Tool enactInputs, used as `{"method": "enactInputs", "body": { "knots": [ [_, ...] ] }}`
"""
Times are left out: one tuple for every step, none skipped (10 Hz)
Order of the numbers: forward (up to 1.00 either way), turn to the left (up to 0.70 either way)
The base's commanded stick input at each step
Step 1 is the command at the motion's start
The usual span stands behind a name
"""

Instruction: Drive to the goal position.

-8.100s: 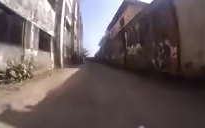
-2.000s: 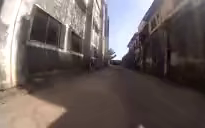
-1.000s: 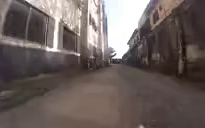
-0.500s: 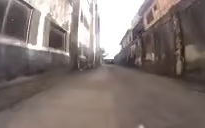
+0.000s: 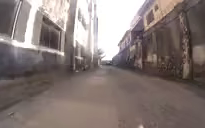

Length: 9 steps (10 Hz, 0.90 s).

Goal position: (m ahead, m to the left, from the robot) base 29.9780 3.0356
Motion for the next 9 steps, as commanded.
{"method": "enactInputs", "body": {
  "knots": [
    [1.00, 0.00],
    [1.00, 0.00],
    [1.00, 0.00],
    [1.00, 0.00],
    [1.00, -0.27],
    [1.00, -0.27],
    [1.00, 0.00],
    [1.00, 0.00],
    [1.00, 0.00]
  ]
}}
